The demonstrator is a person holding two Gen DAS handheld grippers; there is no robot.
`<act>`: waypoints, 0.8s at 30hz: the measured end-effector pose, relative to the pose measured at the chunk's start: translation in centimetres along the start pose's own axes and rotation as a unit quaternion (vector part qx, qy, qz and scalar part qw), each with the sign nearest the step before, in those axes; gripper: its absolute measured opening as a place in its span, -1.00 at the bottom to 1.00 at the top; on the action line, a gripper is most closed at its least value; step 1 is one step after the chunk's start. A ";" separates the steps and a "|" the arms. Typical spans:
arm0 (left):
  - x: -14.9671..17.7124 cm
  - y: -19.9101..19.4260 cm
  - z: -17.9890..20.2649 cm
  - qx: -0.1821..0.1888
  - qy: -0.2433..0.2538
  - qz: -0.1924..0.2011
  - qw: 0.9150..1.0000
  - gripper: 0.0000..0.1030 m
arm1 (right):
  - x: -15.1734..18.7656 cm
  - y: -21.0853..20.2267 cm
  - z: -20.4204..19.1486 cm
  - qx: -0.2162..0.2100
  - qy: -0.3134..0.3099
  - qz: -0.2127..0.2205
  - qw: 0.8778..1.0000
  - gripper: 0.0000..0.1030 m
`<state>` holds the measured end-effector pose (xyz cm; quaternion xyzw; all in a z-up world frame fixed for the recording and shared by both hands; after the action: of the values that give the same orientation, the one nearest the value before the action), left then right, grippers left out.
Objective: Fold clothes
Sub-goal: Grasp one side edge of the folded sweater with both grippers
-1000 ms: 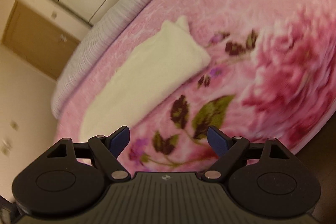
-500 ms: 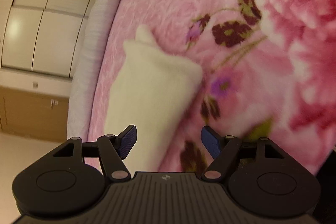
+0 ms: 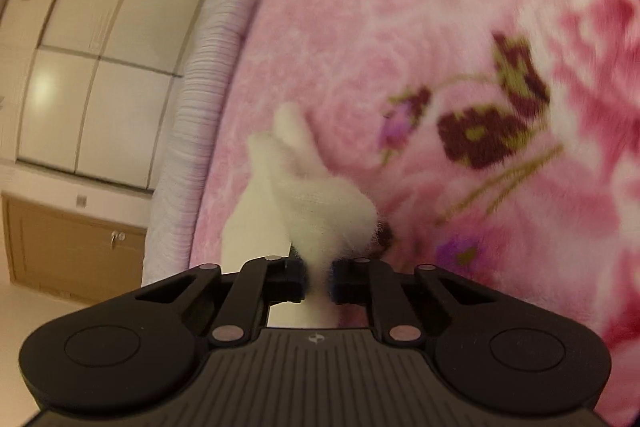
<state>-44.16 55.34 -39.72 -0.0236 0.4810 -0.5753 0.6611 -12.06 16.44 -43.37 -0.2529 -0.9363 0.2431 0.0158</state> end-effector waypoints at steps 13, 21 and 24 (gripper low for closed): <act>6.4 -7.4 -1.2 -0.001 0.006 -0.073 0.997 -0.67 | 0.1 -8.8 6.3 0.025 0.024 -0.017 0.999 -0.29; 3.7 -11.9 1.1 0.016 0.051 -0.029 0.998 -0.70 | -0.4 -6.6 5.6 0.007 0.016 -0.002 1.000 -0.09; 2.0 -12.2 3.0 0.041 0.064 -0.002 0.997 -0.70 | -0.2 -6.0 5.3 0.012 0.014 0.006 1.000 -0.09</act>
<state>-51.43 48.04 -32.19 0.0395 0.4982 -0.5962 0.6283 -15.46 9.43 -45.23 -0.2618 -0.9314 0.2511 0.0309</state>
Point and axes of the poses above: each gripper's, at about its wrist camera, not at the fingertips, and y roughly the way its jaws point, z to its right, x to its underside, the point moved 4 cm from there along y, roughly the way its jaws point, and after that the axes turned 7 degrees about y, right-handed, at the moved point
